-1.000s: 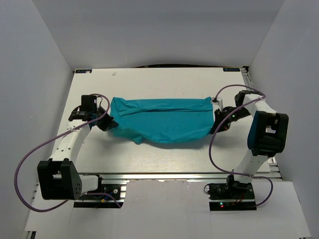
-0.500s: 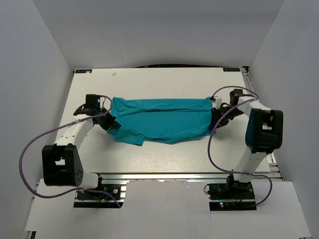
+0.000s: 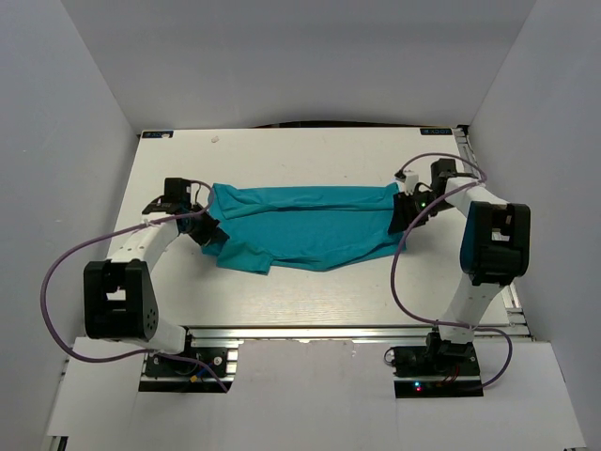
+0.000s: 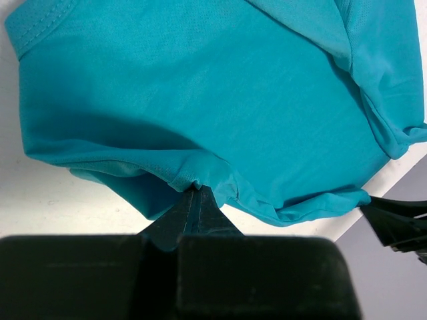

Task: Fold and stack the t-shirts
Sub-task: Fold the other side of the tshirt into a rectangle

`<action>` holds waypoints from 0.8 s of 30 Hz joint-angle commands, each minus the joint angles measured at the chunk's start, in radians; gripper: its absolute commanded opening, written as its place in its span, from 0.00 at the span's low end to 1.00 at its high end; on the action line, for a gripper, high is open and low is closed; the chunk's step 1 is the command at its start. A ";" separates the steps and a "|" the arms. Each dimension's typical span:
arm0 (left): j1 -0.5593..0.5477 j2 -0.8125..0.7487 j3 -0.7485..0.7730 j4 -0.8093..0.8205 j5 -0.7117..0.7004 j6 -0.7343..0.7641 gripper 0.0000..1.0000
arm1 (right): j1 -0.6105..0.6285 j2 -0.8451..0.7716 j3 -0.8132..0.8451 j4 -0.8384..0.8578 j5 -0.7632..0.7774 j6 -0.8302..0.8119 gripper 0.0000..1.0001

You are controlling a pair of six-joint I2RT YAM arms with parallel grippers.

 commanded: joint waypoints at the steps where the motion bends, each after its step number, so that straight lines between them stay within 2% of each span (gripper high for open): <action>1: 0.007 0.008 -0.002 0.025 0.016 0.006 0.00 | 0.002 -0.060 0.080 0.039 0.004 0.002 0.43; 9: 0.008 0.019 -0.003 0.033 0.016 0.008 0.00 | 0.000 -0.087 0.086 0.010 -0.028 -0.048 0.43; 14: 0.010 0.018 -0.006 0.033 0.018 0.011 0.00 | 0.000 -0.103 0.017 -0.090 -0.028 -0.119 0.48; 19: 0.011 0.019 -0.017 0.039 0.022 0.006 0.00 | 0.000 -0.155 -0.087 -0.022 0.027 -0.088 0.50; 24: 0.013 0.019 -0.017 0.039 0.029 0.005 0.00 | 0.000 -0.147 -0.101 0.025 0.044 -0.065 0.52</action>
